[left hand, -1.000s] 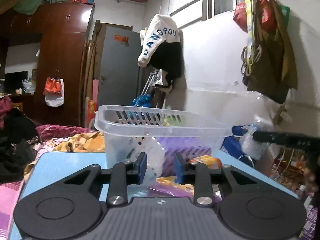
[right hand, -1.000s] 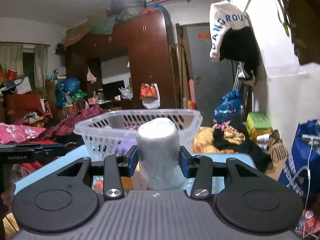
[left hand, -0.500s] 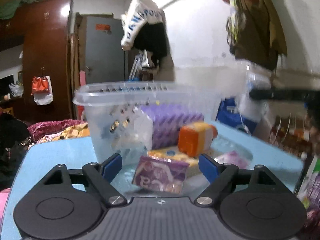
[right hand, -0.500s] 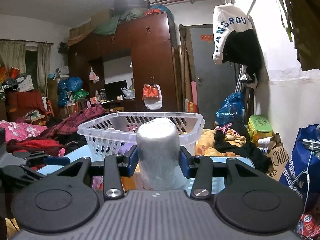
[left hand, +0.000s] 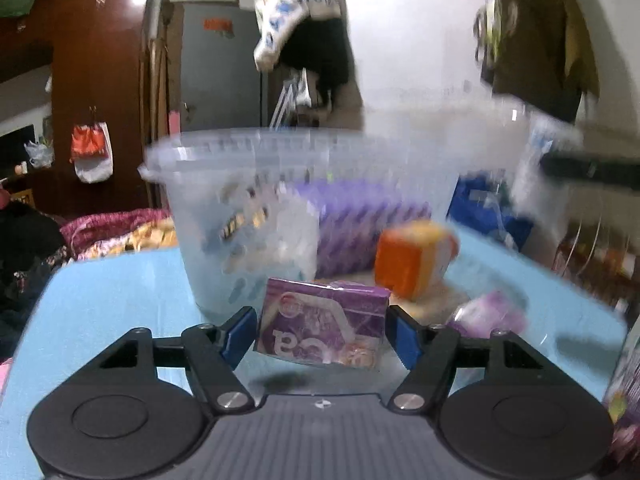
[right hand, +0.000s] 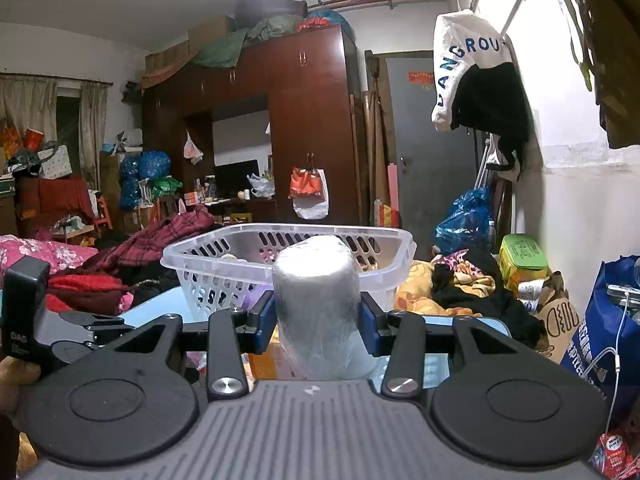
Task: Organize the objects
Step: 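Grasp the small purple box with the left gripper while the right lifts the cylinder, then carry both items over the basket and open both grippers to drop them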
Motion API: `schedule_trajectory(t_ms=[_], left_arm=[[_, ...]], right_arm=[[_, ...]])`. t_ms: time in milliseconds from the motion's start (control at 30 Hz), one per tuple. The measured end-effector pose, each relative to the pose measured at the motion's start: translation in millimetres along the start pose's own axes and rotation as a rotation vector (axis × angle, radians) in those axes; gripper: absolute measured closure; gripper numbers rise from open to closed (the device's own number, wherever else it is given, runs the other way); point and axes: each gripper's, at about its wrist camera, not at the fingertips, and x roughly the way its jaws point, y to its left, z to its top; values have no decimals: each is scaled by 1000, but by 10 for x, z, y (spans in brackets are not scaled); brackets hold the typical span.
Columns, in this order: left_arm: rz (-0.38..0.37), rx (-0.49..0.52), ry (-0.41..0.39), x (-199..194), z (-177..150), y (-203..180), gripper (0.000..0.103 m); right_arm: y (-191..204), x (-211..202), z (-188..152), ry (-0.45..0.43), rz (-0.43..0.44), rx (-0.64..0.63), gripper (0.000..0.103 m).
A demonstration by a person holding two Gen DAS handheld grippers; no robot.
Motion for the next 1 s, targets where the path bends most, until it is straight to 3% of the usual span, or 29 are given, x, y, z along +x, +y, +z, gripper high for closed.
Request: schedule_trajectory(t_ms=[133,200,267,367,433,500,633,733,867,967,1000], left_arm=[[25,11,-164,-384,490,-69,30],[44,7,-189,-399,871,-61,30],[93,6,-165,-210,1252,-26,30],[108,-43,-36,304,1582,104,29],[132,-80,55,651,1649,182,29],[115,-95,116,906,1635,217,29],[147,-99,166,1150,1577,256,29],[122,-98,187,1255,1535,262,28],[161,-48,174,1238,1423,163,21],[187,-65,86,1036,1398,122,12],[193,-62,46,914,1395,88,11]], right_arm=[[59,5,204,-35,16,-36,57],[121,126,396,-61,-1,-85,57],[164,359,553,-41,-44,-128,57],[151,813,722,43,-87,-173,57],[62,1174,768,129,-142,-156,57],[-50,1432,753,205,-145,-127,57],[-122,1729,671,294,-175,-122,57],[-135,1812,625,329,-191,-125,56],[-131,1770,552,341,-175,-107,53],[-129,1639,582,296,-159,-83,39],[-128,1540,597,265,-146,-68,27]])
